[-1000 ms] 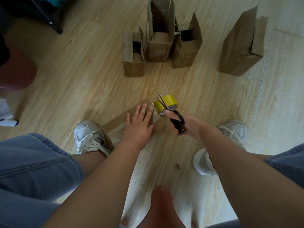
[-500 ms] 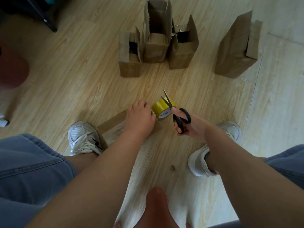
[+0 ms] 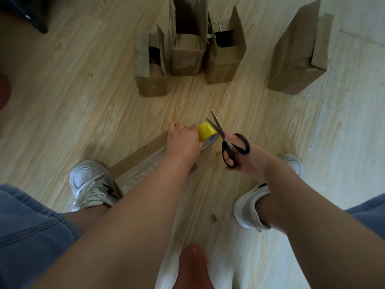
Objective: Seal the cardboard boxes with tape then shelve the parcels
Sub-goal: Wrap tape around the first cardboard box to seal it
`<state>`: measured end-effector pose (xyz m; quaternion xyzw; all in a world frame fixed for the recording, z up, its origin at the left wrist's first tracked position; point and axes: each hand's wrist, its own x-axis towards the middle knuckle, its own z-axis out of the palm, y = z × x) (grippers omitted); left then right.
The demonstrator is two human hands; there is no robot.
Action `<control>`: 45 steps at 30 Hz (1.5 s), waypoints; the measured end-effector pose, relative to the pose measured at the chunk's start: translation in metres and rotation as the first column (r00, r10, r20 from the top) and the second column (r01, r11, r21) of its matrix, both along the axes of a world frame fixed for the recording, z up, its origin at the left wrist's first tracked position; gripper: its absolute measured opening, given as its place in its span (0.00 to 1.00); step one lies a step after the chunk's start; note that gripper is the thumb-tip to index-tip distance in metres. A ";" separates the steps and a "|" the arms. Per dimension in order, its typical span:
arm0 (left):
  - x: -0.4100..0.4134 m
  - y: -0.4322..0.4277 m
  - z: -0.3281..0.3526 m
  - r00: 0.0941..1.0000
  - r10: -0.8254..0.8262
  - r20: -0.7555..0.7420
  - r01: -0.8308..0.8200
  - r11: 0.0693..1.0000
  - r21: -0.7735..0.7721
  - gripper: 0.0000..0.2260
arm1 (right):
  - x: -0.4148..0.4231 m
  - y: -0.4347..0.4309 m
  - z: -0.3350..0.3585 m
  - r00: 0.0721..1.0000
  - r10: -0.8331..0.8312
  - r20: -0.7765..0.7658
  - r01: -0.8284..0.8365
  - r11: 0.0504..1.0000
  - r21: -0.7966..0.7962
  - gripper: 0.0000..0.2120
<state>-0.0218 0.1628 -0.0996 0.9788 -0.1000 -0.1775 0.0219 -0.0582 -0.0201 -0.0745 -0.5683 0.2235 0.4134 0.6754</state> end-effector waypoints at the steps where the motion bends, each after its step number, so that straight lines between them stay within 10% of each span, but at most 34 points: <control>1: -0.001 0.000 0.000 1.000 0.005 0.002 -0.005 1.000 -0.012 0.21 | 0.000 0.001 0.000 1.000 -0.012 0.003 0.012 1.000 0.007 0.24; 8: -0.005 0.002 -0.005 0.998 0.070 -0.006 -0.070 0.995 -0.068 0.21 | -0.006 0.027 -0.006 0.966 -0.253 -0.042 0.253 0.967 -0.010 0.21; 12: -0.016 0.012 -0.010 0.997 0.073 -0.001 -0.073 0.993 -0.096 0.20 | 0.000 0.009 -0.010 0.791 -0.596 -0.140 0.597 0.801 -0.039 0.22; 17: -0.017 0.021 -0.008 0.996 0.086 -0.024 -0.089 0.989 -0.116 0.21 | 0.013 -0.018 -0.012 0.981 -0.176 -0.078 0.134 0.916 -0.378 0.26; 31: -0.004 0.018 0.000 0.982 0.171 -0.081 -0.187 0.935 -0.302 0.16 | 0.025 0.003 -0.035 0.863 0.368 -0.346 -0.470 0.332 -0.818 0.22; 38: 0.006 0.021 0.012 0.965 0.229 -0.127 -0.262 0.834 -0.486 0.25 | 0.028 -0.001 -0.025 0.946 0.272 -0.176 -0.292 0.482 -0.826 0.11; 45: 0.011 0.021 0.019 0.949 0.242 -0.201 -0.313 0.783 -0.538 0.27 | 0.035 0.021 -0.001 0.894 0.336 0.296 -0.098 0.793 -0.602 0.40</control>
